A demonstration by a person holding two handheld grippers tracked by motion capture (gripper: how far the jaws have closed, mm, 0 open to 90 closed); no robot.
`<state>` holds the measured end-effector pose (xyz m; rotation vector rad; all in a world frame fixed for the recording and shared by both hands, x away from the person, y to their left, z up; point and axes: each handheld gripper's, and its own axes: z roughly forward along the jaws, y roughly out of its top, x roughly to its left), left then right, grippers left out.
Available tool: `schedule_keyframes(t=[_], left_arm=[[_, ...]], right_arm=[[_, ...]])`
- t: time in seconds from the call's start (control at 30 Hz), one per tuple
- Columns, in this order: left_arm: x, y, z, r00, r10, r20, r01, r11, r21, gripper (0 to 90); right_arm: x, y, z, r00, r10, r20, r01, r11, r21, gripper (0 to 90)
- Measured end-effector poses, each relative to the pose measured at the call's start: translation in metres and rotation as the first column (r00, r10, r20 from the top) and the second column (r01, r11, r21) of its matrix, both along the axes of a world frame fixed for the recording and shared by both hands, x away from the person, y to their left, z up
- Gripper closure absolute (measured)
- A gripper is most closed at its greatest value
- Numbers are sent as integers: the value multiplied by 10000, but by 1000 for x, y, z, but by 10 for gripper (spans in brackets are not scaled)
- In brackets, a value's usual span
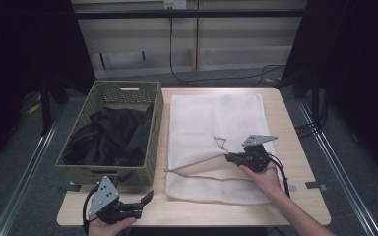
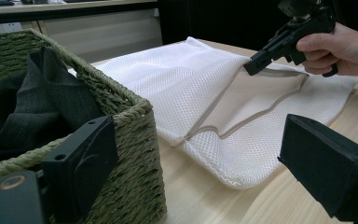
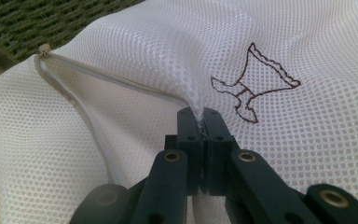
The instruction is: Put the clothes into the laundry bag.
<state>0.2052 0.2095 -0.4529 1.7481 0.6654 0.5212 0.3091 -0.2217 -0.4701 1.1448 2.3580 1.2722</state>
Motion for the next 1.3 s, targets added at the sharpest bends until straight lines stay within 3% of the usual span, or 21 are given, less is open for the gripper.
schedule_keyframes(t=[0.63, 1.3], left_arm=[[-2, 1, 1, 9999, -44, 112, 43, 10000, 6, 118], [-2, 0, 2, 10000, 14, 66, -15, 10000, 21, 121]], right_arm=[[-1, -9, 34, 9966, -269, 774, 180, 9934, 1131, 879], [15, -13, 69, 9861, -485, 1590, 174, 9814, 1913, 879]])
